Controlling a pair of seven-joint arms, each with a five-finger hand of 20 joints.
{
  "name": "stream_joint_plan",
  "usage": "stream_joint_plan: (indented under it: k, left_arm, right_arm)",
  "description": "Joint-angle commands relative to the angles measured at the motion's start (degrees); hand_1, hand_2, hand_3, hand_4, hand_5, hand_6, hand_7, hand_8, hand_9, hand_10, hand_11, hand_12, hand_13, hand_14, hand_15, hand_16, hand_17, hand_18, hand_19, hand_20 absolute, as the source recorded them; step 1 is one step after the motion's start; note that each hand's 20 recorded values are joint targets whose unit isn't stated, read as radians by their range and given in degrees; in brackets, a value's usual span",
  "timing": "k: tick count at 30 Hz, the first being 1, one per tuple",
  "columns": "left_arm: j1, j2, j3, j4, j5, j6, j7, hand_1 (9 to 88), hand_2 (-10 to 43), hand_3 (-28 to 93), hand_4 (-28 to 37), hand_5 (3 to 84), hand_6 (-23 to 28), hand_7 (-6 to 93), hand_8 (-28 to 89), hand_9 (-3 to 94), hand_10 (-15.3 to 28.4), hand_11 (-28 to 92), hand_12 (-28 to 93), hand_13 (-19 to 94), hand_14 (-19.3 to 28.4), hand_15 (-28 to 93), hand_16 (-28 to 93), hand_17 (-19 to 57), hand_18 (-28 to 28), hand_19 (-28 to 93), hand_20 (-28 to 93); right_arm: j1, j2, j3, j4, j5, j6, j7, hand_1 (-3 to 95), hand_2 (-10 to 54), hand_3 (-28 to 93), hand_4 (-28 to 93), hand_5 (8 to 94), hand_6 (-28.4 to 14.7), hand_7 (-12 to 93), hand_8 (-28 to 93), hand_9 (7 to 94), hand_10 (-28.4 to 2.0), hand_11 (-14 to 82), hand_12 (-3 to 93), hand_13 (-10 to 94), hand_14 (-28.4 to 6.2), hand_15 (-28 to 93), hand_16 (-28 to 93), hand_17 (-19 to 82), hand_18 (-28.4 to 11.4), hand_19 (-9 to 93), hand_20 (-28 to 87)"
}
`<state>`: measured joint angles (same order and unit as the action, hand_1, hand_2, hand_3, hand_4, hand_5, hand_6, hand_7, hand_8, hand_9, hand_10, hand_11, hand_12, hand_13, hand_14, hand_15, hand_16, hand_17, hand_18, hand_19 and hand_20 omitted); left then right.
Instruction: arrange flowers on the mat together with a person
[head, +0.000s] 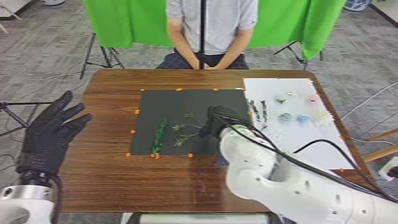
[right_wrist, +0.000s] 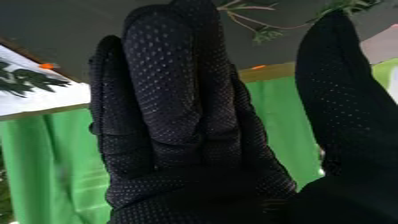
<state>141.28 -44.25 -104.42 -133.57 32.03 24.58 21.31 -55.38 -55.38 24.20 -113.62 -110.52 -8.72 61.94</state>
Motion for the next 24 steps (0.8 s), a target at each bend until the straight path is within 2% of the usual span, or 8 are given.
stream_joint_plan:
  k: [1, 5, 7, 11, 16, 20, 22, 24]
  left_arm:
    - [-1.0, -0.54, 0.72, 0.49, 0.47, -0.07, -0.78, 21.9, 7.3, 77, -22.2, 30.2, 4.5, 11.6, -9, 28.9, 14.6, 19, 12, 21, 20.4, 42, -5, -9.5, 19.2, 37, 14]
    - [-1.1, -1.2, 0.44, 0.53, 0.83, -0.25, -1.21, 21.9, 7.3, 77, -22.1, 30.2, 4.5, 11.5, -9, 29.2, 14.6, 20, 12, 21, 20.5, 42, -5, -9.5, 19.2, 37, 14]
    - [-0.3, -0.41, 0.36, 0.4, -0.02, 0.38, -0.07, 21.9, 7.3, 77, -22.1, 30.1, 4.5, 11.6, -9, 29.1, 14.7, 20, 12, 21, 20.5, 42, -5, -9.5, 19.2, 38, 14]
    - [0.5, 0.19, 0.11, 0.28, -0.79, 0.88, 0.71, 21.9, 7.3, 77, -22.2, 30.2, 4.6, 11.6, -9, 29.1, 14.7, 20, 12, 21, 20.5, 42, -5, -9.5, 19.3, 38, 14]
    - [0.8, -0.9, -0.49, 0.09, -0.16, 0.64, 0.13, 22.0, 7.4, 77, -22.2, 30.2, 4.6, 11.7, -9, 29.1, 14.7, 20, 12, 21, 20.6, 42, -5, -9.5, 19.3, 38, 14]
    - [1.7, 0.23, -0.74, -0.09, -1.22, 1.31, 1.45, 22.0, 7.5, 77, -22.2, 30.2, 4.6, 11.6, -9, 29.1, 14.7, 20, 12, 21, 20.7, 42, -5, -9.5, 19.3, 38, 14]
    - [1.5, -0.09, -0.69, -0.08, -0.88, 1.2, 1.2, 22.1, 7.5, 77, -22.2, 30.2, 4.7, 11.6, -9, 29.1, 14.7, 20, 12, 21, 20.7, 42, -5, -9.5, 19.3, 38, 14]
    - [1.1, -0.71, -0.89, -0.13, -0.22, 0.86, 0.3, 22.1, 7.5, 77, -22.2, 30.2, 4.7, 11.6, -9, 29.2, 14.8, 20, 12, 21, 20.7, 42, -5, -9.5, 19.3, 38, 14]
  right_arm:
    - [5.0, -3.5, -3.0, 5.6, 3.7, -0.6, 0.1, 40.7, -9.5, 63, -20, 58.2, -7.9, 10, -10, 80.7, -18.2, 25.5, 18.6, 81, -9.2, 56, 17, 49, -21.8, 93, -4]
    - [5.8, -4.0, -4.0, 7.2, 4.6, -0.9, 0.6, 40.3, -9.5, 63, -20, 57.6, -7.7, 9, -10, 80.3, -18.3, 25.7, 18.6, 81, -9.3, 56, 17, 49, -21.8, 93, -4]
    - [5.5, -4.3, -3.6, 7.5, 5.8, -1.7, 0.6, 40.2, -9.5, 63, -20, 57.4, -7.7, 9, -10, 80.1, -18.3, 25.8, 18.6, 80, -9.3, 56, 17, 49, -21.8, 93, -5]
    - [4.5, -3.6, -3.7, 6.0, 5.4, -3.1, -0.1, 40.1, -9.5, 63, -20, 57.7, -7.8, 10, -9, 79.8, -18.3, 26.1, 18.6, 80, -9.5, 56, 17, 49, -21.9, 93, -5]
    - [2.4, -2.8, -3.1, 3.6, 6.0, -4.8, -0.6, 40.1, -9.5, 63, -20, 60.3, -7.6, 10, -10, 80.1, -18.1, 26.4, 18.6, 80, -9.7, 56, 17, 48, -22.1, 93, -5]
    - [1.1, -2.2, -2.9, 1.9, 6.5, -5.6, -1.4, 40.4, -9.2, 62, -20, 61.6, -7.4, 11, -10, 80.3, -18.1, 26.4, 18.6, 80, -9.8, 56, 17, 48, -22.3, 93, -5]
    - [0.4, -1.8, -3.0, 0.9, 5.7, -5.8, -1.6, 40.4, -9.0, 62, -20, 62.9, -7.1, 11, -10, 80.3, -18.1, 26.4, 18.7, 80, -9.8, 56, 17, 48, -22.3, 93, -5]
    - [-0.4, -1.7, -2.5, 0.1, 5.3, -6.3, -2.0, 40.4, -8.9, 62, -20, 63.3, -7.0, 11, -10, 80.4, -18.0, 26.4, 18.7, 80, -9.9, 57, 17, 48, -22.4, 93, -5]
